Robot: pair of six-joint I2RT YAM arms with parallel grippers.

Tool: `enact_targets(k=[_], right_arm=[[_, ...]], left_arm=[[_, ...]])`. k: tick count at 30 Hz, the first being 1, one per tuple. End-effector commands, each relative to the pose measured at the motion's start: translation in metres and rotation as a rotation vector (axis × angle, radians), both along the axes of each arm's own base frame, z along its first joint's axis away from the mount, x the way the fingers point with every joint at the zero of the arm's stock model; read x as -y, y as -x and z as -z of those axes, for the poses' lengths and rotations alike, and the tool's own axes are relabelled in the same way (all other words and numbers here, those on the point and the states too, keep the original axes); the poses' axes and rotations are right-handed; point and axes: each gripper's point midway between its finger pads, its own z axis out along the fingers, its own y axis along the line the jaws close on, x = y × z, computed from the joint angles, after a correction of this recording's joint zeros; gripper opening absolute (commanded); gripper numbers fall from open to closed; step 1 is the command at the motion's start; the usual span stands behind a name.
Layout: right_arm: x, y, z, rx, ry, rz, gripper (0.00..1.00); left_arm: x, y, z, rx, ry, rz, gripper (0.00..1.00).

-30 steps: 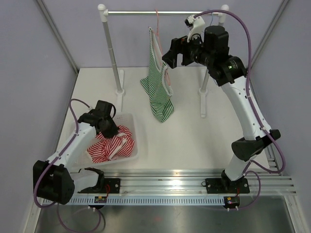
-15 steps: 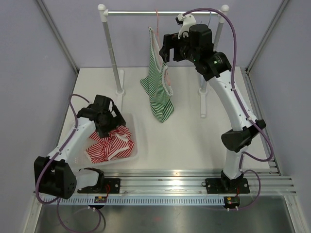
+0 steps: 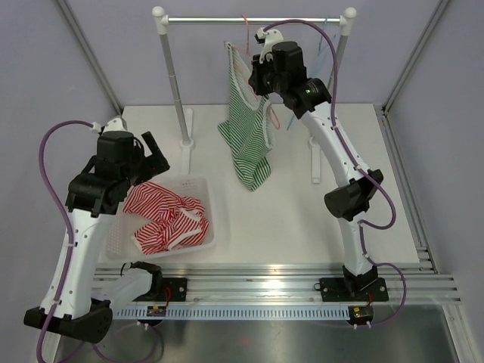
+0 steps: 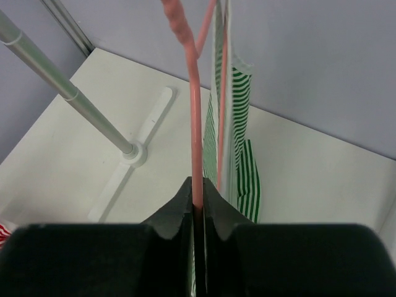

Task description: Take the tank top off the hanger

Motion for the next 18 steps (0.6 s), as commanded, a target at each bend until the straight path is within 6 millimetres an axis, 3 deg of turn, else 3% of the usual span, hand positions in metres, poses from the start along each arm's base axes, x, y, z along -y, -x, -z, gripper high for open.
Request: enact_targets(k=[1,5,9,15,18], right_arm=[[-0.004,0.001,-0.046,0.124,-0.063,-0.001,0.13],[0.0,0.006,-0.06,0.148,-0.08,0.001,0.0],[0.004,0.016,-0.078,0.166,-0.12,0.001,0.0],[0.012,0.04,-0.124,0.234,-0.215,-0.013,0.0],[0.014,0.049,-0.135,0.24,-0.238,-0.029,0.0]], left_arm=[[-0.013,0.003,-0.012,0.015,-0.103,0.013,0.99],[-0.013,0.001,-0.004,-0.016,-0.142,0.049,0.99],[-0.009,-0.003,-0.008,0.004,-0.157,0.075,0.99],[0.017,-0.022,-0.058,0.179,-0.135,0.189,0.99],[0.034,-0.031,-0.086,0.263,-0.107,0.257,0.99]])
